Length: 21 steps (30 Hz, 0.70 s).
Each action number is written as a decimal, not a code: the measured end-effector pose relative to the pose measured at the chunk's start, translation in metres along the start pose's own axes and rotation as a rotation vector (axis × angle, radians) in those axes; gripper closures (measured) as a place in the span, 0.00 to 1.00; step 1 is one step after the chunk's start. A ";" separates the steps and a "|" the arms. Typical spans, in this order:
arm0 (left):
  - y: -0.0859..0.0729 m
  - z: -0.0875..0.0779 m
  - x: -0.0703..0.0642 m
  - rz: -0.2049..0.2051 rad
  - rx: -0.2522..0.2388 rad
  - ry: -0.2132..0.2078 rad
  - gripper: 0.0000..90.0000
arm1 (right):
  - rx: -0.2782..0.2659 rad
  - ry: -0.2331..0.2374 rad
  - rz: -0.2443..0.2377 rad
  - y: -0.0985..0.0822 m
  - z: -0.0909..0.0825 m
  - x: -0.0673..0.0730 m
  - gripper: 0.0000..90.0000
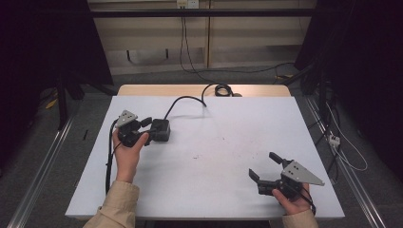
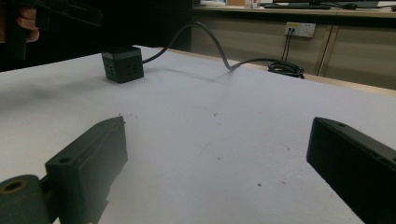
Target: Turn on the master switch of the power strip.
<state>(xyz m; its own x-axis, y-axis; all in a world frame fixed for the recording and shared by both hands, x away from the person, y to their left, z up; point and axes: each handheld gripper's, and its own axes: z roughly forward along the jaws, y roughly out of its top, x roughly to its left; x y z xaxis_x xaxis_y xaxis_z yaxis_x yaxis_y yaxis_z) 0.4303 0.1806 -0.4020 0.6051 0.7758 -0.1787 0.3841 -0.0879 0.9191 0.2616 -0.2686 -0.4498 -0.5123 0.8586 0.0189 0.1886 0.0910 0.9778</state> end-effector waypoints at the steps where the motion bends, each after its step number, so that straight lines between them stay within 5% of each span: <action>1: 0.001 0.000 0.000 0.003 -0.001 0.001 0.50 | 0.002 -0.001 0.002 0.000 0.000 0.000 0.05; 21: 0.000 0.012 0.007 0.004 0.026 0.013 0.70 | 0.003 -0.016 0.006 -0.002 -0.006 -0.003 0.05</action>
<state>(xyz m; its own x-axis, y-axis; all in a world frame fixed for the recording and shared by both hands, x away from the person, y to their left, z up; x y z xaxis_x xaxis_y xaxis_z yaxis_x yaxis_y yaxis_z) 0.4427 0.1784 -0.4072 0.5975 0.7837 -0.1699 0.3999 -0.1075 0.9102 0.2579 -0.2746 -0.4504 -0.4975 0.8672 0.0213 0.1940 0.0873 0.9771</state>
